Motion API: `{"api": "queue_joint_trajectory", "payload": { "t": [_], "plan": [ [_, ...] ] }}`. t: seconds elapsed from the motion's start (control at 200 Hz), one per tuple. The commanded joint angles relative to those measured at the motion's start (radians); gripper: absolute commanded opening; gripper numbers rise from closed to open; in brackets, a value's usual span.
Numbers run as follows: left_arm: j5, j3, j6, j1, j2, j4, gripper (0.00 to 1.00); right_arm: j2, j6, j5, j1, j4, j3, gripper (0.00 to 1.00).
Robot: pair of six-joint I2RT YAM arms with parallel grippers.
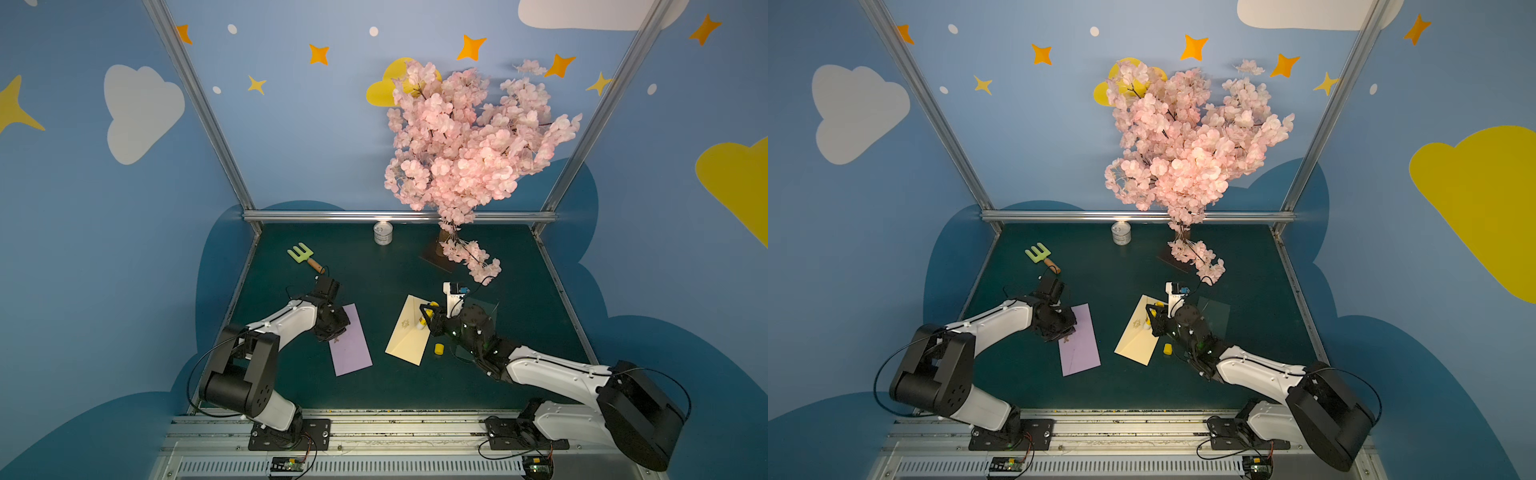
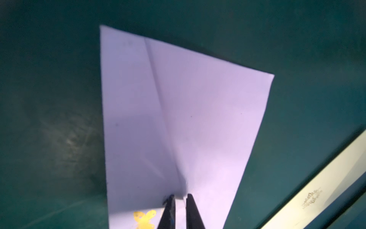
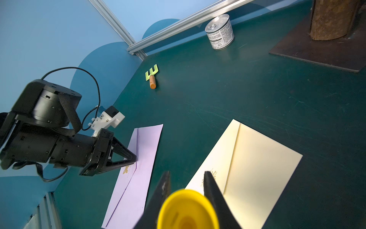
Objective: Seal the envelope with a glue stick
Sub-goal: Adjust the envelope at the center of the board.
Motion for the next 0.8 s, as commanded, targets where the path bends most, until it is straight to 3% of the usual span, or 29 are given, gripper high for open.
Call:
{"api": "queue_joint_trajectory", "payload": {
  "t": [0.0,0.23,0.335,0.42,0.711,0.796],
  "plan": [
    [0.066,0.024,0.014,0.021,0.008,0.025,0.15,-0.024,-0.007,0.0,-0.005,0.016,-0.01,0.0],
    [0.141,0.071,0.011,0.071,0.037,0.049,0.18,-0.037,-0.013,0.007,-0.004,0.006,-0.015,0.0],
    [0.134,0.085,0.02,0.091,0.045,0.045,0.38,-0.039,-0.015,0.009,-0.005,0.006,-0.017,0.0],
    [0.14,0.085,0.025,0.103,0.047,0.053,0.43,-0.039,-0.015,0.008,-0.004,0.007,-0.02,0.0],
    [0.195,0.111,0.043,0.11,-0.042,0.055,0.46,-0.047,-0.031,0.014,-0.005,0.002,-0.014,0.0],
    [0.226,0.1,0.043,0.11,-0.093,0.072,0.52,-0.061,-0.043,0.024,-0.007,-0.006,-0.012,0.0]
  ]
}}
